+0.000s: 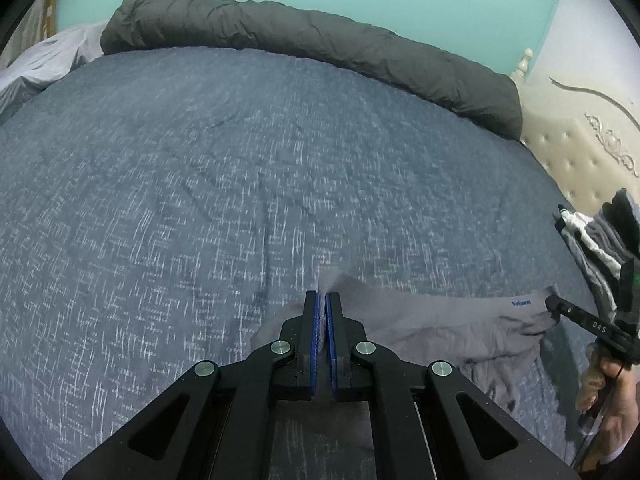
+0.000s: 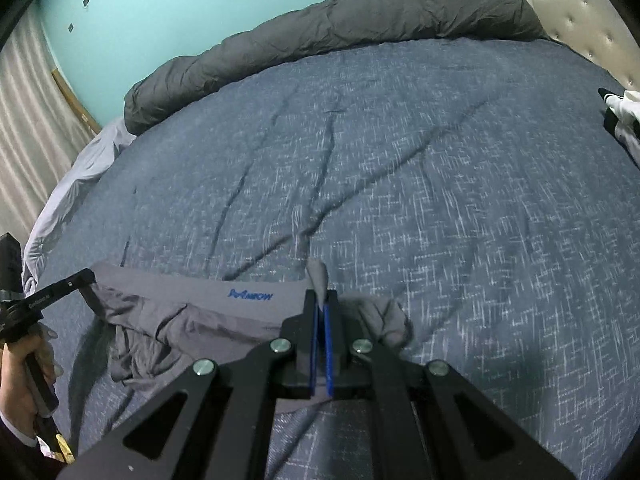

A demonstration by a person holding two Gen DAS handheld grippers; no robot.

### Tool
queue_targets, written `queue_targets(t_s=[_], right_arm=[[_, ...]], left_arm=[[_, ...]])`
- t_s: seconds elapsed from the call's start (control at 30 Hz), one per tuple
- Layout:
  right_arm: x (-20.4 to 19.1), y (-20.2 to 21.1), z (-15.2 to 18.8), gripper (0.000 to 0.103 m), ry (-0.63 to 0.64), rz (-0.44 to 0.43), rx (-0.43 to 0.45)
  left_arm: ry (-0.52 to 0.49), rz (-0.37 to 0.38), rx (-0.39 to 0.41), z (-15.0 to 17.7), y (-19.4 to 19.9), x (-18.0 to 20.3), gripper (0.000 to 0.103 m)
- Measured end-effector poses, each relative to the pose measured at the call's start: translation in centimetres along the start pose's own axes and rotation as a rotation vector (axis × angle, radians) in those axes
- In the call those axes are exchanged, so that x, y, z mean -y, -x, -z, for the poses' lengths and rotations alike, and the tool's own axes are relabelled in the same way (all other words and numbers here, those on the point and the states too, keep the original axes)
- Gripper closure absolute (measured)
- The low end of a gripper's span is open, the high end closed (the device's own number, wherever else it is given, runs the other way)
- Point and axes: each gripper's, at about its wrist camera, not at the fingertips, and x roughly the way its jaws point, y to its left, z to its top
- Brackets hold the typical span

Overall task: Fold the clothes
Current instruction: 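Lower the garment onto the bed with both tools and open the right tool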

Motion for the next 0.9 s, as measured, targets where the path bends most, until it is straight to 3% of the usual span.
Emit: queue_targets(t_s=[0.17, 0.47, 0.9], right_arm=[[0.2, 1.4, 0.6, 0.101, 0.014, -0.028, 0.019], [0.2, 0.6, 2.3, 0.101, 0.029, -0.050, -0.122], [2.0, 2.3, 1.2, 0.095, -0.082, -0.173, -0.053]], left_arm=[[0.010, 0.007, 0.000, 0.5, 0.9, -0.6, 0.099], [0.035, 0.010, -0.074, 2.3, 0.3, -1.7, 0.099], [0.032, -0.007, -0.068, 2.7, 0.7, -1.4, 0.096]])
